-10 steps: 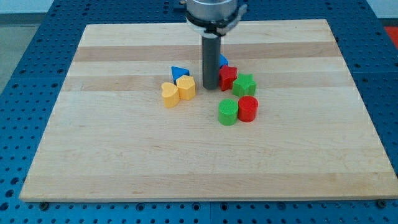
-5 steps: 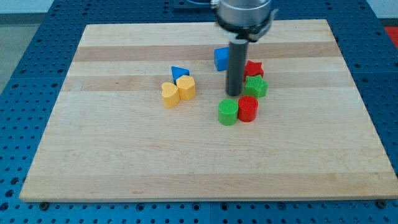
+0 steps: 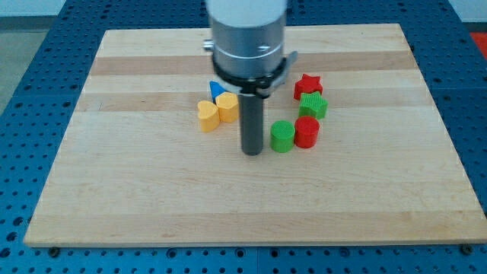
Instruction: Slide the red blocks and green blocks towards the right
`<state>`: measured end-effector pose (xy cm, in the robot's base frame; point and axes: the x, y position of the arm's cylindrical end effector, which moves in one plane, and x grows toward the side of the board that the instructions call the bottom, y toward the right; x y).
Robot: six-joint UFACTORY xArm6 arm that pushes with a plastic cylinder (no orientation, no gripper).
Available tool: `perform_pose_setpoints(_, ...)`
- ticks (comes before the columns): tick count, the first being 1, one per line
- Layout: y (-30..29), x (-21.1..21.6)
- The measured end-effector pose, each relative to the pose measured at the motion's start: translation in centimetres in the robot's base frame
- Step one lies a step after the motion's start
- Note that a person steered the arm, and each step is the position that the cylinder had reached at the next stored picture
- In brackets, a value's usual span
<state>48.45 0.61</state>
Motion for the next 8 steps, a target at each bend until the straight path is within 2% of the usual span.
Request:
perform_pose_setpoints(2, 1.0, -3.1)
perform_pose_setpoints(3, 1.7, -3.0)
perform_pose_setpoints(6, 3.7, 6.7)
perform_pose_setpoints(7, 10.1, 5.5)
perform_pose_setpoints(8, 11.5, 2.5)
